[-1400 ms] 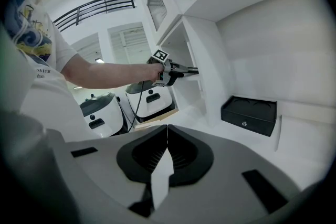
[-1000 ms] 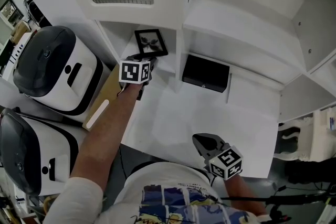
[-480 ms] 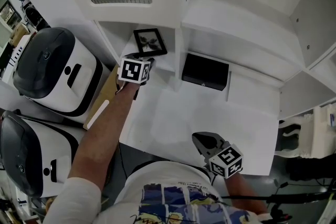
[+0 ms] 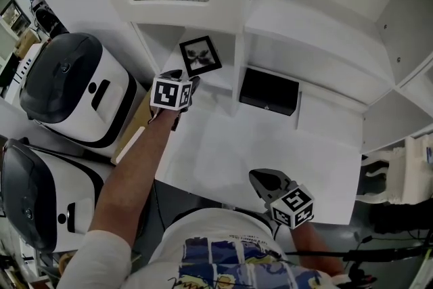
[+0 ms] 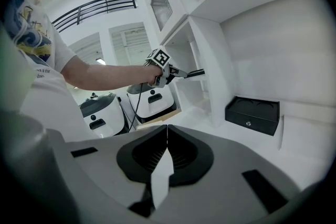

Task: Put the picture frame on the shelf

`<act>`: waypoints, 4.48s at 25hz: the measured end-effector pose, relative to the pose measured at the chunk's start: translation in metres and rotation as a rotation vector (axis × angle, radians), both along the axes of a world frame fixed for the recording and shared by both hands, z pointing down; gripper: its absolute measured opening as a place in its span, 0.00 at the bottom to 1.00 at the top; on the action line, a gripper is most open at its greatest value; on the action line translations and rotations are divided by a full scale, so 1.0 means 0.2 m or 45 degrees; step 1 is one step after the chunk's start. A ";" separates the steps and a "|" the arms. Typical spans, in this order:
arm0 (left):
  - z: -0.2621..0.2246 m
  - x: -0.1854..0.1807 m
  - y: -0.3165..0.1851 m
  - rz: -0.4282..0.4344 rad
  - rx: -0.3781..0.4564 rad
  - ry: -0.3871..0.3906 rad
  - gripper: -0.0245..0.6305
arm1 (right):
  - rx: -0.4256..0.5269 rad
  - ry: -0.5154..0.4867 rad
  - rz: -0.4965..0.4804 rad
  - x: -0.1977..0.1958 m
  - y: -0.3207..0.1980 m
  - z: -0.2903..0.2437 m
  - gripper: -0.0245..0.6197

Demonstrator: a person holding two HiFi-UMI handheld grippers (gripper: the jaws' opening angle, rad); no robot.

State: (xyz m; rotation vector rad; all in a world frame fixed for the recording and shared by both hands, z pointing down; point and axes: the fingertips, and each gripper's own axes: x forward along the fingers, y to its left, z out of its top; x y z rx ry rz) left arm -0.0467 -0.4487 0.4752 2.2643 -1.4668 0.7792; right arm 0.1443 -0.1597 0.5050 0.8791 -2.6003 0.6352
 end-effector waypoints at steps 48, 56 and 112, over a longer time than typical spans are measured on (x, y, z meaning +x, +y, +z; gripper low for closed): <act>-0.18 -0.44 2.35 0.672 0.019 0.627 0.06 | 0.119 0.169 0.086 -0.84 0.95 -0.10 0.08; -0.12 -0.45 2.54 0.727 -0.004 0.562 0.06 | 0.128 0.190 0.100 -0.88 1.07 -0.11 0.08; -0.01 -0.43 2.53 0.696 -0.091 0.591 0.06 | 0.108 0.186 0.033 -0.97 1.07 -0.08 0.08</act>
